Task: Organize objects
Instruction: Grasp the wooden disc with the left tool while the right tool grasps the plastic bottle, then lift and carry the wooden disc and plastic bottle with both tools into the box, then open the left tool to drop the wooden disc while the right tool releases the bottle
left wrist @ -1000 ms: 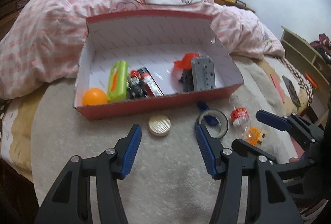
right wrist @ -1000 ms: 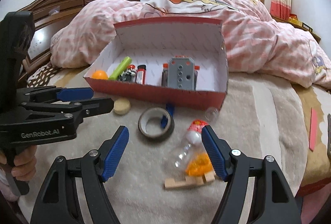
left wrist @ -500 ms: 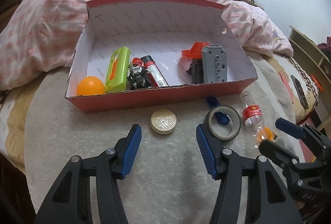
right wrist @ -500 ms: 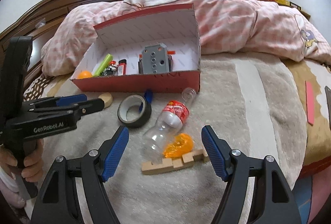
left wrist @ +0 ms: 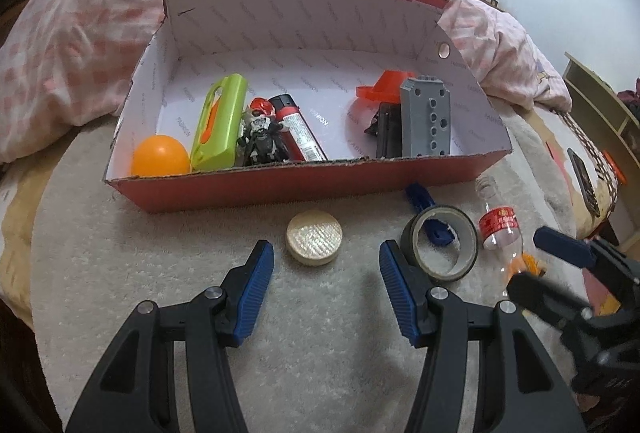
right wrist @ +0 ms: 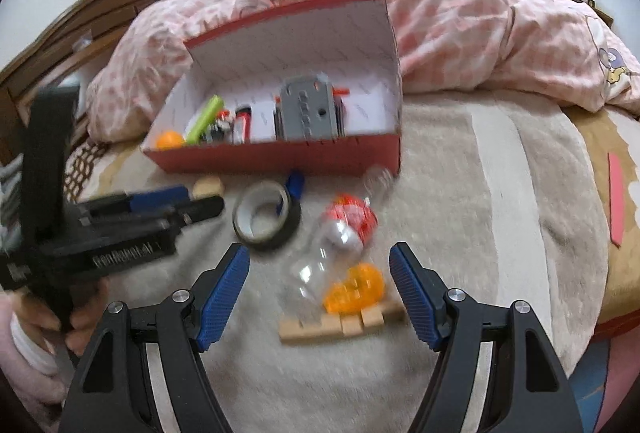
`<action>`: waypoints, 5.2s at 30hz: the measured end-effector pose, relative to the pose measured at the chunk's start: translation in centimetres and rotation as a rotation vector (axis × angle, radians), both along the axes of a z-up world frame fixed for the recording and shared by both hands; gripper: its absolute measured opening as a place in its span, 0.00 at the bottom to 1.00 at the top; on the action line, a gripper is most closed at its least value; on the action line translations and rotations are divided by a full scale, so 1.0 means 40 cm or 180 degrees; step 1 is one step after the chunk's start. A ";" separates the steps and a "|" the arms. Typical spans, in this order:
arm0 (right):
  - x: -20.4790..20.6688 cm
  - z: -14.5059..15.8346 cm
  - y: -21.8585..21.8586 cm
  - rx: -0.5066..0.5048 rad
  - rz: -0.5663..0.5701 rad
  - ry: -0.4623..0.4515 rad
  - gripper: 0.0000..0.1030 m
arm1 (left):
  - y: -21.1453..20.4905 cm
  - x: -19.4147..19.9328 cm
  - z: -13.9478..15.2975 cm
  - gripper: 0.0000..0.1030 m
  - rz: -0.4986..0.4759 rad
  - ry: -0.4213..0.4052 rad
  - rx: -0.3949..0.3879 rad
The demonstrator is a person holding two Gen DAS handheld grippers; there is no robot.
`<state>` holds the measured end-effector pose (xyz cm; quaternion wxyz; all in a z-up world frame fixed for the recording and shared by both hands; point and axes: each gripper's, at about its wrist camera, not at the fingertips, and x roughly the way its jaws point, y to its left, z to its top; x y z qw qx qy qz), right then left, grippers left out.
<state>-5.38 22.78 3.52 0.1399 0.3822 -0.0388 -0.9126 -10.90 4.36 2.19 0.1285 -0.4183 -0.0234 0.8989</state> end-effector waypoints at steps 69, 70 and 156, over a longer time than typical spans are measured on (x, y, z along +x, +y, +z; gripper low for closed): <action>0.039 0.057 -0.061 -0.0756 0.0158 0.0073 0.32 | -0.055 0.101 0.118 0.30 0.0033 0.0336 0.0083; 0.038 0.059 -0.061 -0.0756 0.0167 0.0078 0.32 | -0.056 0.100 0.121 0.30 0.0035 0.0341 0.0087; -0.262 0.091 -0.051 -0.0680 -0.0323 0.0516 0.45 | -0.055 -0.162 0.121 0.45 0.0176 0.0362 -0.0002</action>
